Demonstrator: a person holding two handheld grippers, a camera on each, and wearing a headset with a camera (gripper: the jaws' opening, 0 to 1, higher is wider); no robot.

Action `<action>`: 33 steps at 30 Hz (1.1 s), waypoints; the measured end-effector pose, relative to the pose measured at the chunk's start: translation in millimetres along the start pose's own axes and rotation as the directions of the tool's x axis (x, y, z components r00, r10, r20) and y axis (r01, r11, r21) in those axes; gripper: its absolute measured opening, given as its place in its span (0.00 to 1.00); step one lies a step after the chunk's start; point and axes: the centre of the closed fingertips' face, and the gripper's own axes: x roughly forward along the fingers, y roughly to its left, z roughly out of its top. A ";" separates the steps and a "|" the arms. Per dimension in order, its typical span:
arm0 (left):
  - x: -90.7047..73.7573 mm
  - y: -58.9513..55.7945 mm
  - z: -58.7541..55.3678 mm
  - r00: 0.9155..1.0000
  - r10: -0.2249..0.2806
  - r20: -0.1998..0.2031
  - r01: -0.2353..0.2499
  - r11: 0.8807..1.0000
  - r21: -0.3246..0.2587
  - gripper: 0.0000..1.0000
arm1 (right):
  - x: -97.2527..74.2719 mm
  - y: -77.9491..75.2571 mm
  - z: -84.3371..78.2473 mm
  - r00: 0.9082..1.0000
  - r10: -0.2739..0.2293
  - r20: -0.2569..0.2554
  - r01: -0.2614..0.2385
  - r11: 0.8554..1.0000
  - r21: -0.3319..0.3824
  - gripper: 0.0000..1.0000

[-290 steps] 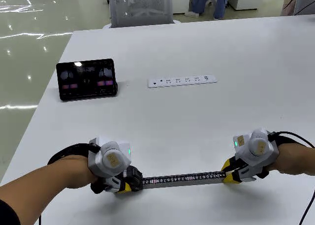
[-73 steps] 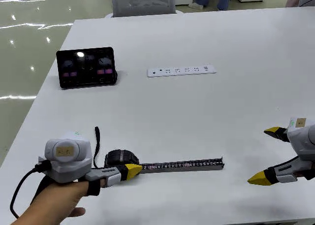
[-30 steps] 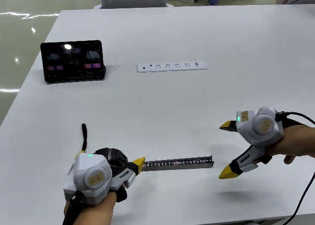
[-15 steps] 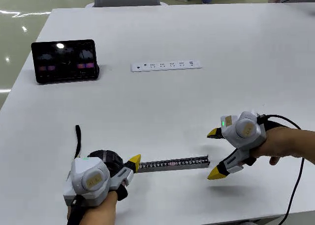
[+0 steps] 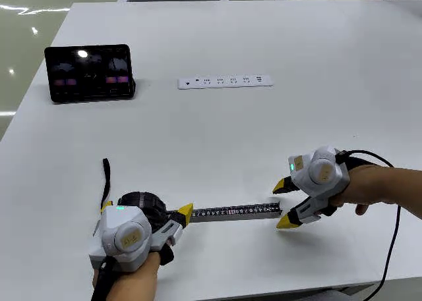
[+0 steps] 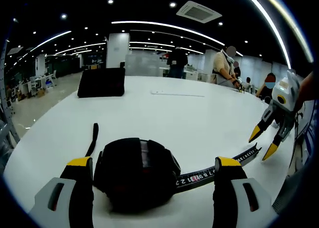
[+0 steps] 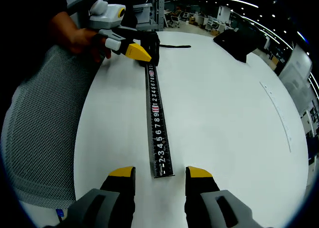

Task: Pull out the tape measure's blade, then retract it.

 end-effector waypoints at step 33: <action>-1.5 12.9 -3.9 0.998 0.046 -0.032 -0.048 0.997 -0.065 0.94 | 1.3 -0.9 -4.4 0.997 0.033 -0.063 -0.036 0.998 -0.050 0.11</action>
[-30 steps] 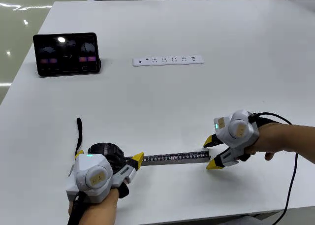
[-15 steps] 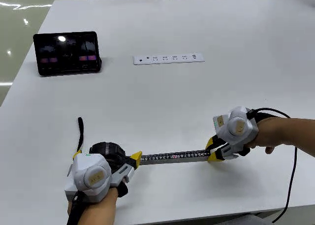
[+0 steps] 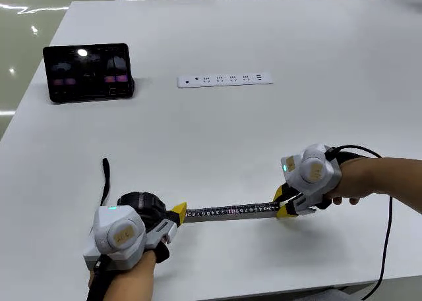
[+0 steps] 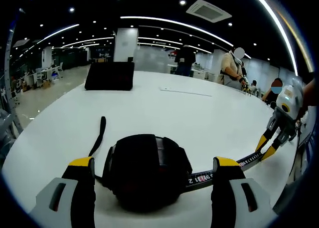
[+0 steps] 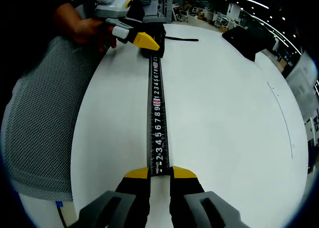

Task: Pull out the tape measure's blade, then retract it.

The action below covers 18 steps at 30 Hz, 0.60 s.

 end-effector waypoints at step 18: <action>4.0 6.5 -2.9 0.997 0.010 -0.073 -0.011 1.000 -0.007 0.70 | 0.6 0.3 0.0 1.000 -0.001 -0.020 0.002 1.000 0.025 0.11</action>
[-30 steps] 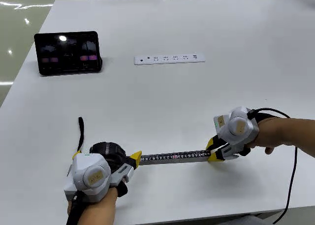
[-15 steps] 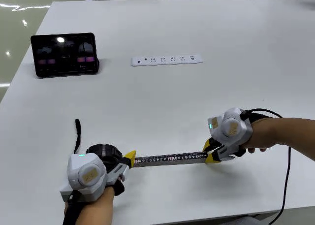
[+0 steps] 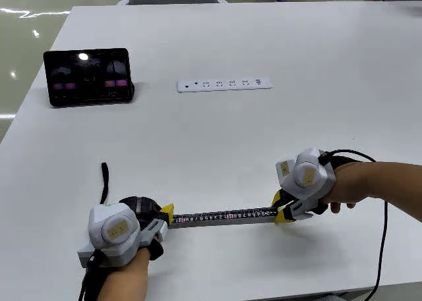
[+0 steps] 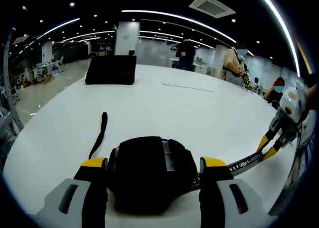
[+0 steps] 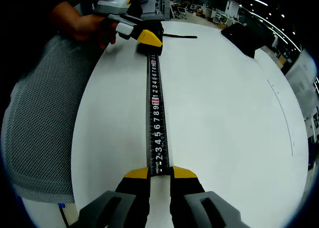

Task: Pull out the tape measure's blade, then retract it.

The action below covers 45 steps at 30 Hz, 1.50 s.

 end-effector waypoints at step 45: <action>1.9 2.6 -4.4 0.998 -0.017 -0.053 0.019 0.999 0.036 0.65 | 4.8 -5.1 5.6 1.000 0.011 -0.011 -0.011 0.999 0.034 0.11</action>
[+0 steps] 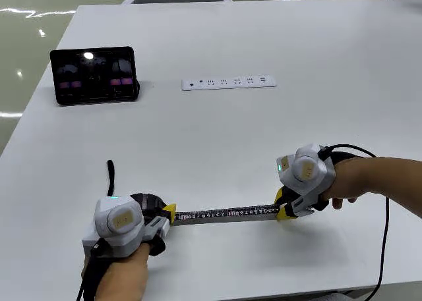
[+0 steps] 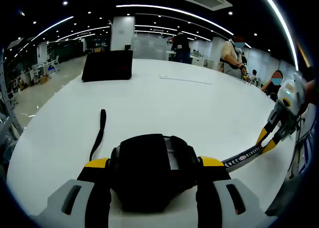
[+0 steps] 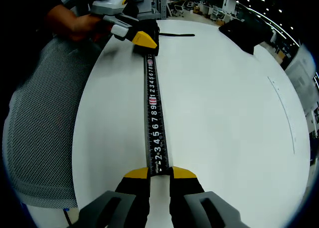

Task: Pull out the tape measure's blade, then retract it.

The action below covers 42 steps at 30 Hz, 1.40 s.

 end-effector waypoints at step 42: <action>0.0 -1.7 -2.9 1.000 -0.004 -0.028 0.004 1.000 0.017 0.65 | 3.7 1.9 7.4 1.000 0.008 -0.022 -0.009 0.999 -0.049 0.11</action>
